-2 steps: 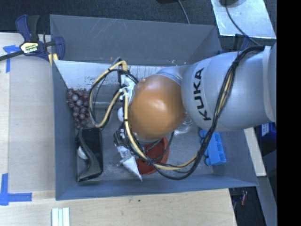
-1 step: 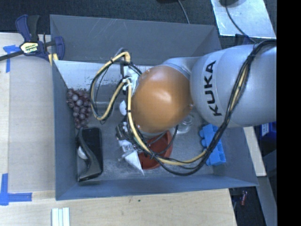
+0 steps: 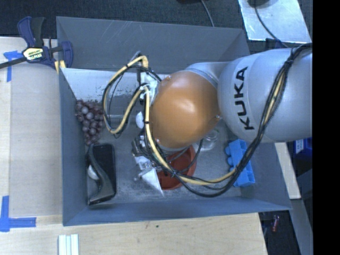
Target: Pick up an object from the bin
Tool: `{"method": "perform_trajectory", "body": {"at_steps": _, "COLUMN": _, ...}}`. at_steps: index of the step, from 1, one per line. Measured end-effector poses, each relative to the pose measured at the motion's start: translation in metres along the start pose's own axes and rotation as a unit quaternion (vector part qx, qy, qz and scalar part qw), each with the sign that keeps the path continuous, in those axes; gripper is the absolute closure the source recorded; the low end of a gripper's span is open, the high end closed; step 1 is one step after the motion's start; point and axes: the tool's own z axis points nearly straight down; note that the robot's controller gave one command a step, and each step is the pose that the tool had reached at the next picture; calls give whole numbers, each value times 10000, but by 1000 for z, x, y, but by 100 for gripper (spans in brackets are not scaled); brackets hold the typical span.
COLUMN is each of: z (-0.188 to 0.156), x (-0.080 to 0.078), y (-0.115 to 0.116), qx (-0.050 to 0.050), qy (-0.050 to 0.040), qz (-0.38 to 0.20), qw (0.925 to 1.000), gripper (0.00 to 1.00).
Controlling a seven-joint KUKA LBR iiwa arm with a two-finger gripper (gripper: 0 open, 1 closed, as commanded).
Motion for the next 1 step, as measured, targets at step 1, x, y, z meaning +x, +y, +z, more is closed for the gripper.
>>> {"method": "perform_trajectory", "body": {"at_steps": 1, "z": -6, "x": 0, "y": 0, "qx": -4, "qy": -6, "qz": 11, "qw": 10000, "gripper": 100}}
